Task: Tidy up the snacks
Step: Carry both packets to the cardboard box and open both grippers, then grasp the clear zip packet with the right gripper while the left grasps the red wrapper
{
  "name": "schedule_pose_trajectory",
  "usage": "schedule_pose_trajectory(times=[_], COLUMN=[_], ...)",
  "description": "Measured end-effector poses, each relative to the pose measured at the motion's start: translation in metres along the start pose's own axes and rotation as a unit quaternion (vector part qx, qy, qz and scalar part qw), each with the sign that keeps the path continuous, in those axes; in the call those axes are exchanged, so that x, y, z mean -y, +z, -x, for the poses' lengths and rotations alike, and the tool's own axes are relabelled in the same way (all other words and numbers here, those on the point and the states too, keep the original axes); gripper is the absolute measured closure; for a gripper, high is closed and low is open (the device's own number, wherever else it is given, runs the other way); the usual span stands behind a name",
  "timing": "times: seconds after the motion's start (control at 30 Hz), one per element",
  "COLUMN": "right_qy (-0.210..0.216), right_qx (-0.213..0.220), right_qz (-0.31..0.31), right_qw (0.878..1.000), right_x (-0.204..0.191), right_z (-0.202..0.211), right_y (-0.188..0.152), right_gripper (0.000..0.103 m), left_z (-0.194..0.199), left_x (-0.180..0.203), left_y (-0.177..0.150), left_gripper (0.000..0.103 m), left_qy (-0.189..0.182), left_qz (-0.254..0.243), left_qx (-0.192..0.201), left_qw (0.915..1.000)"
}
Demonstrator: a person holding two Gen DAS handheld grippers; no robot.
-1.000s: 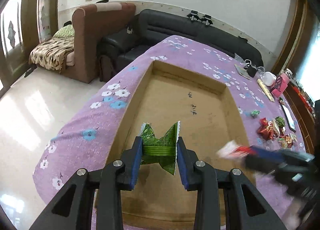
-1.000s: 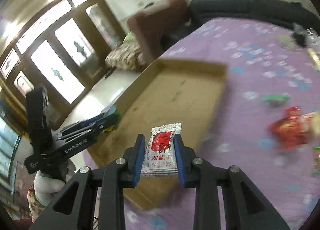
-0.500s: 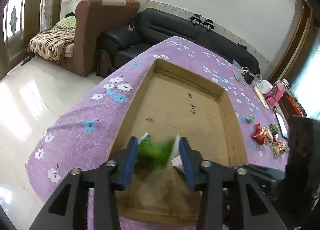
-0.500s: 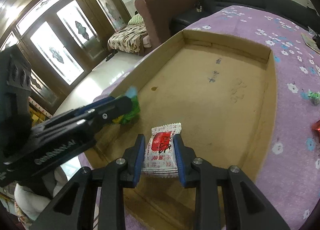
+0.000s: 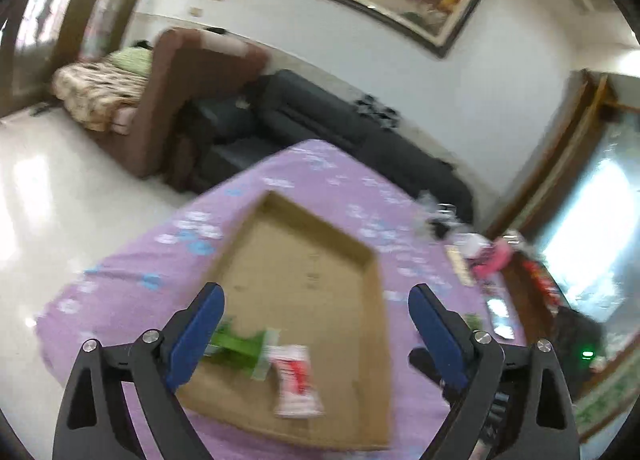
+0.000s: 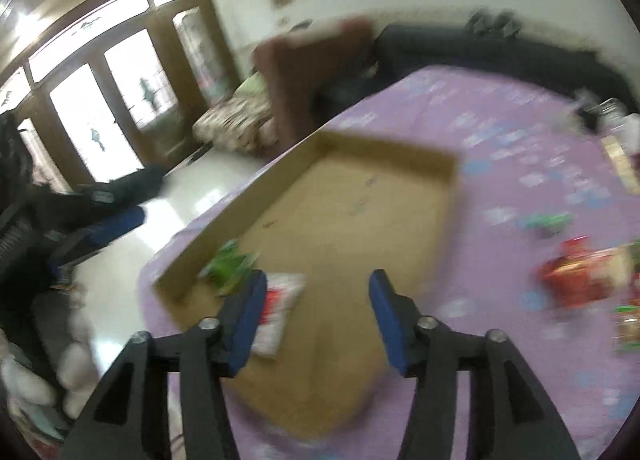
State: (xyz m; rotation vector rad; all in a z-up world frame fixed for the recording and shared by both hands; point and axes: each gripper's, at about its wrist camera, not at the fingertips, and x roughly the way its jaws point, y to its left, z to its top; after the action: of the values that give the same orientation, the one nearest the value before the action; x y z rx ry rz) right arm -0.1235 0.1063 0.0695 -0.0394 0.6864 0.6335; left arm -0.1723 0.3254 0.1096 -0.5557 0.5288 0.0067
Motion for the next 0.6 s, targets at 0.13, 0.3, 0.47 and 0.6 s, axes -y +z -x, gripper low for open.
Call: schedule_pose_trajectory(times=[0.13,0.3,0.47,0.6], right_qy=[-0.060,-0.137,-0.171,-0.175], right_qx=[0.038,0.018,0.022,0.022], right_qz=[-0.053,-0.145,-0.207,-0.215], right_qw=[0.996,0.980,0.963,0.961], right_x=[0.071,0.168,0.229,0.250], right_z=[0.045,0.091,0.125,0.131], right_y=[-0.010,-0.034,-0.056,-0.063], right_gripper=[0.028,0.028,0.035,0.035], left_z=[-0.012,-0.036,-0.050,-0.056], left_x=[0.029,0.063,0.090,0.108], left_y=[-0.007,-0.022,-0.041,-0.049], left_gripper=[0.008,0.008,0.011,0.024], left_qy=[-0.012,-0.019,-0.030,-0.042], left_qz=[-0.029,-0.074,-0.096,-0.115], left_qx=[-0.034,-0.081,-0.108,-0.124], left_qw=[0.9989,0.9938,0.9891,0.9847])
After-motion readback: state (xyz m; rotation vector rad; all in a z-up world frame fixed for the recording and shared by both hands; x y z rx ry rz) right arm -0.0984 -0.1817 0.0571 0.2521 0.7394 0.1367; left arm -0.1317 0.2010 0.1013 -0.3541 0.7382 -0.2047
